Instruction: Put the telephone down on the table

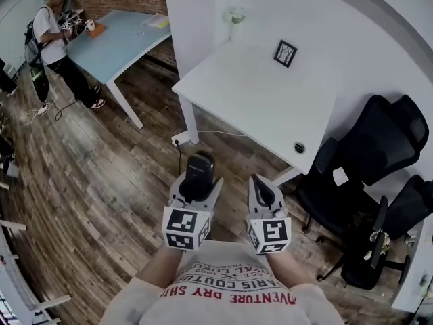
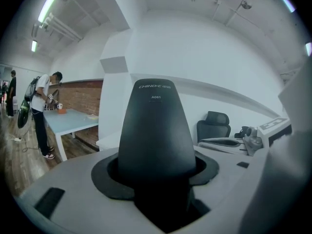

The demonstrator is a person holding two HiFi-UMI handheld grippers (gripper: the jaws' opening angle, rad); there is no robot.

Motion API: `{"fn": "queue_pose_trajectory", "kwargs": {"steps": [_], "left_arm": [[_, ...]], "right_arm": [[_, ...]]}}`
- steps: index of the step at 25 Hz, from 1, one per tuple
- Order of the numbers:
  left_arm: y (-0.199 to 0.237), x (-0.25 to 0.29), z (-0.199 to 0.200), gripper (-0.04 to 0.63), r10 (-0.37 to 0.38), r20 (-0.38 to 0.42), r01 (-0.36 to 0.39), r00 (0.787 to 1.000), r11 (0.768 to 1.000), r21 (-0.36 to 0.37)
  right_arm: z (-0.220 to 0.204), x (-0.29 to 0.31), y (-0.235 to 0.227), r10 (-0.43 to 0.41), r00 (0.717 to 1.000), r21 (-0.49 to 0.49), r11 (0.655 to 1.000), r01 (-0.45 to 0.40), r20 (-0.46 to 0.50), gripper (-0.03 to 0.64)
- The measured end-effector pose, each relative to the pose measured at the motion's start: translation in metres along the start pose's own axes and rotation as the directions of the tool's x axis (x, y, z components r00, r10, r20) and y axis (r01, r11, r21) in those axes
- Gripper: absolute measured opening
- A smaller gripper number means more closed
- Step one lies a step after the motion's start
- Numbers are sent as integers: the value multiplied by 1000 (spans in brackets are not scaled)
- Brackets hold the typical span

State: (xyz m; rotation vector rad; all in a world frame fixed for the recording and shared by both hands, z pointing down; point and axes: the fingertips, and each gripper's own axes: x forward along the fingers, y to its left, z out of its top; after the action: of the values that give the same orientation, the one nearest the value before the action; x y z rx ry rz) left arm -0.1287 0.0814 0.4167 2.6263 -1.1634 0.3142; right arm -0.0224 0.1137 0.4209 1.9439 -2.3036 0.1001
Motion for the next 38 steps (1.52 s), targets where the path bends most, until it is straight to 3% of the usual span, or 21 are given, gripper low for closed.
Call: {"fn": "queue_pose_trajectory", "kwargs": {"steps": [5, 14, 24, 38], "left_arm": [[54, 28, 13, 282, -56, -34, 57, 998, 998, 25], [125, 61, 29, 282, -102, -57, 104, 993, 994, 44], [123, 126, 31, 282, -168, -98, 172, 981, 984, 41], [87, 273, 84, 282, -206, -80, 212, 975, 975, 66]], "right_arm": [[5, 55, 10, -72, 997, 31, 997, 73, -17, 25], [7, 117, 29, -123, 991, 35, 992, 125, -55, 25], [-2, 162, -16, -166, 983, 61, 983, 171, -80, 25], [19, 223, -161, -225, 973, 52, 972, 227, -42, 25]]}}
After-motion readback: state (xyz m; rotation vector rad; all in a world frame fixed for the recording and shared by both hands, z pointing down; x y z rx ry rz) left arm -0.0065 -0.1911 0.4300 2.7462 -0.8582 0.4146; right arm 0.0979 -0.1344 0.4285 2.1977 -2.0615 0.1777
